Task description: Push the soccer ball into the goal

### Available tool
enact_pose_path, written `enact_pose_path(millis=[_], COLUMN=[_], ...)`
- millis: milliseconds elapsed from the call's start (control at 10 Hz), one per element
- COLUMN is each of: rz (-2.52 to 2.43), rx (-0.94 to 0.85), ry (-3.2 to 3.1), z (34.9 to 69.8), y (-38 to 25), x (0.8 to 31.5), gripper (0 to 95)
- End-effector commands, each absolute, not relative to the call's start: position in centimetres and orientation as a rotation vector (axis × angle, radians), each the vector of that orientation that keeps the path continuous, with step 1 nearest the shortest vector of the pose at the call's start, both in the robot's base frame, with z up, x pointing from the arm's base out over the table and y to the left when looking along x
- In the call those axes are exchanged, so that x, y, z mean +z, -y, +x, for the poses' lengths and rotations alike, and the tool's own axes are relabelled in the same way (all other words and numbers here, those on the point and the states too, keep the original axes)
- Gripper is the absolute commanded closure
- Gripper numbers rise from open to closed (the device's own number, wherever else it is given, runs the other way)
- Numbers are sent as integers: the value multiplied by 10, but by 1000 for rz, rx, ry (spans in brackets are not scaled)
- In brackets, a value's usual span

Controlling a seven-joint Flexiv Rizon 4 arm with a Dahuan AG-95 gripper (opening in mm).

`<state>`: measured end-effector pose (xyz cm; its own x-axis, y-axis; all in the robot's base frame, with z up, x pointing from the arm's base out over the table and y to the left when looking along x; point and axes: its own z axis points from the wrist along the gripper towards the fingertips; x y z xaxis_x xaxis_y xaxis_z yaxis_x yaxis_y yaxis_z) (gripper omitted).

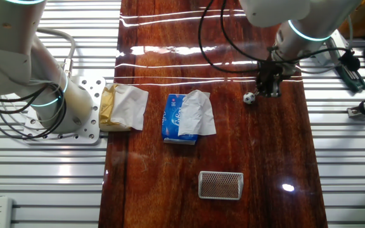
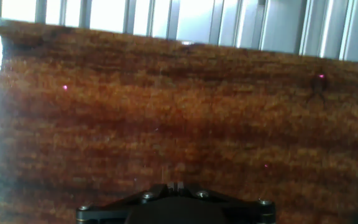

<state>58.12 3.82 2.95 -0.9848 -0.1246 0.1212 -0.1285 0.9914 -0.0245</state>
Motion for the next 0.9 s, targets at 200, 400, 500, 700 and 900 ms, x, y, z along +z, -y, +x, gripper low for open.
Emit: enact_pose_path(millis=[200, 400, 500, 700, 900], rz=[231, 207, 218, 261, 275], rx=[32, 42, 59, 54, 42], ry=[2999, 3054, 3058, 3063, 3070], z=[560, 553, 558, 569, 581], y=[-22, -32, -32, -22, -17], x=[38, 20, 19, 28, 33], gripper=[950, 950, 950, 950, 950])
